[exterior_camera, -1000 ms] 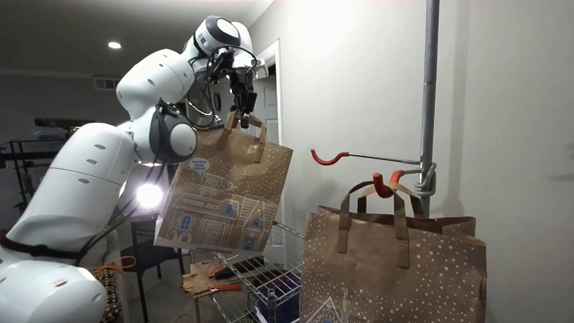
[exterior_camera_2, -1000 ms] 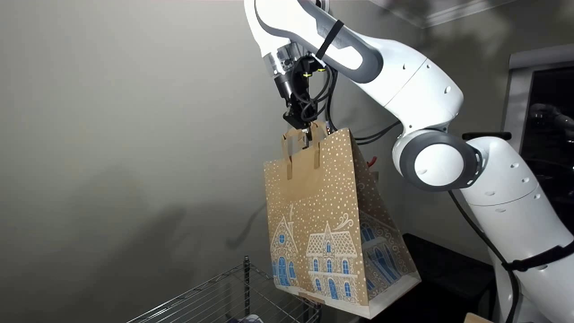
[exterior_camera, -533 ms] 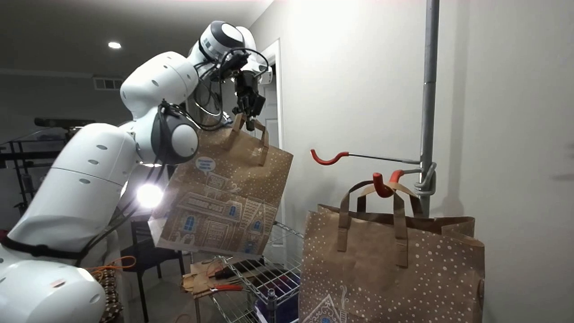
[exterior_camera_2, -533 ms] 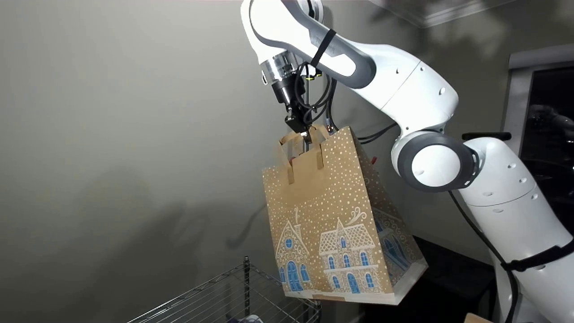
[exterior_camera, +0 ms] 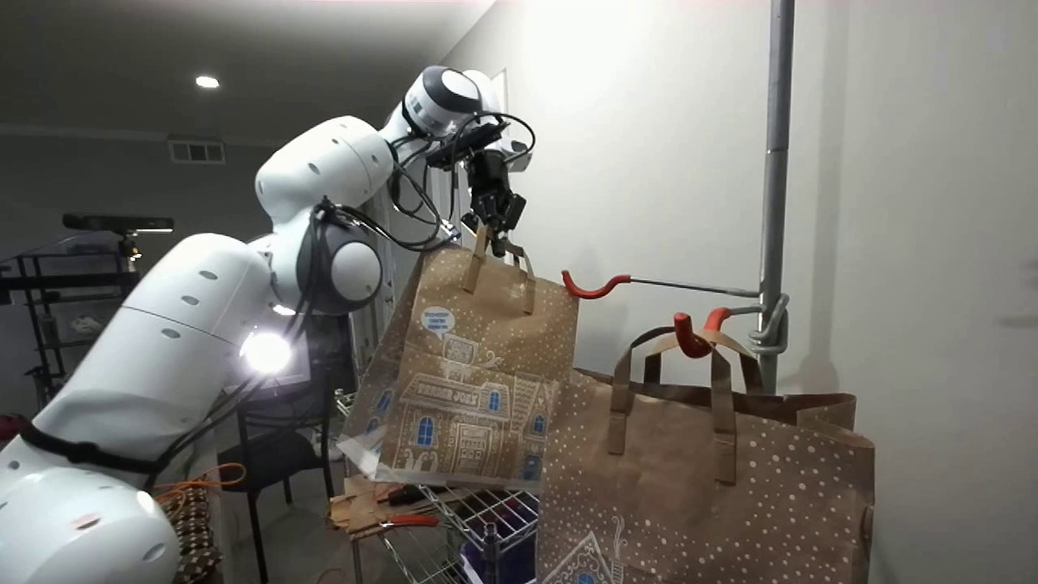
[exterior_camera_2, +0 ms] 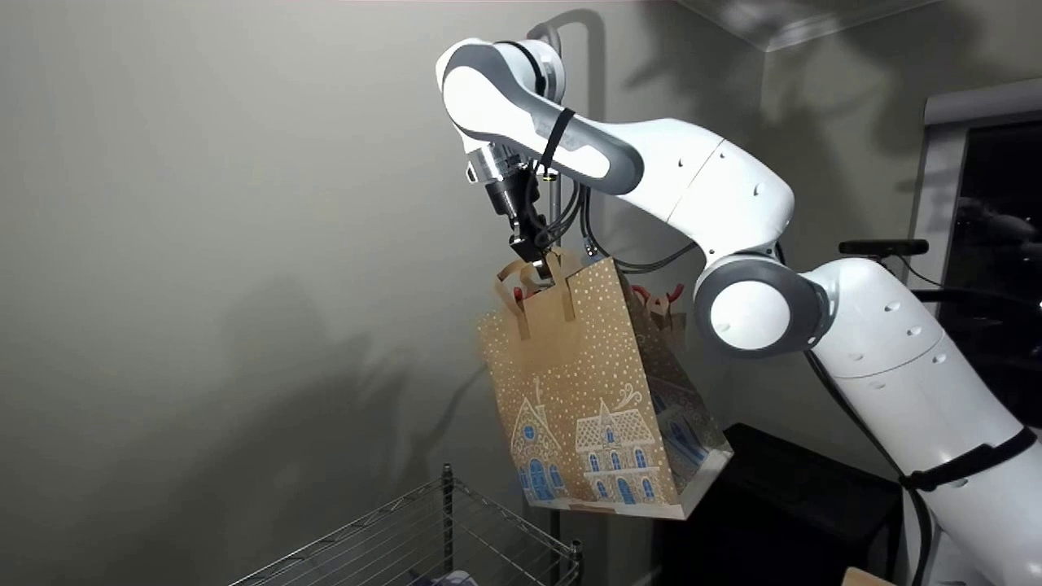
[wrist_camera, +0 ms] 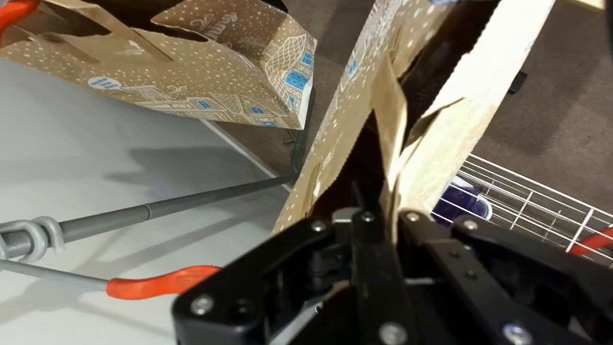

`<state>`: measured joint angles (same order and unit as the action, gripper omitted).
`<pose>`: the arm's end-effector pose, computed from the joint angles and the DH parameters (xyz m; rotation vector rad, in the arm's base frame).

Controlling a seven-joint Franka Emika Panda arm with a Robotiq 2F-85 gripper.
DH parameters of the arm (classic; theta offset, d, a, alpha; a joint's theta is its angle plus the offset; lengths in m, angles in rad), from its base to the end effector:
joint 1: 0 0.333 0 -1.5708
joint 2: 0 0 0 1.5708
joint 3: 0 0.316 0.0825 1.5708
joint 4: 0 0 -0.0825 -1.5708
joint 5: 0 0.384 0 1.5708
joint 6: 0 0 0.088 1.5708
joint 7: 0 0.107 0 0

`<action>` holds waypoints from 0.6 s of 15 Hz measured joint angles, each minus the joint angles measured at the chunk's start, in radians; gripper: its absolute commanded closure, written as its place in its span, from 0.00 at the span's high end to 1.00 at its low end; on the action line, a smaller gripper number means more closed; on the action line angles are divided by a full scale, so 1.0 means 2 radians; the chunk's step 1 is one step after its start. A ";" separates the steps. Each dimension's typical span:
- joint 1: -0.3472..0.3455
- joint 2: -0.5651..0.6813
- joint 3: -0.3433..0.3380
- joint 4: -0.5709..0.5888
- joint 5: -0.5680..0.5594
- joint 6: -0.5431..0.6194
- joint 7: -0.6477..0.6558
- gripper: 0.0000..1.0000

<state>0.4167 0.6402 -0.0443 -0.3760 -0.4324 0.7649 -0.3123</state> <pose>0.5653 0.1748 0.6964 2.6952 0.5643 -0.3219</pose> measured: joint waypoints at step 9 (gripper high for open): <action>-0.038 0.001 0.004 0.002 0.033 0.025 -0.019 0.00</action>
<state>0.3414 0.6430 -0.0369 -0.3723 -0.3673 0.8152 -0.3509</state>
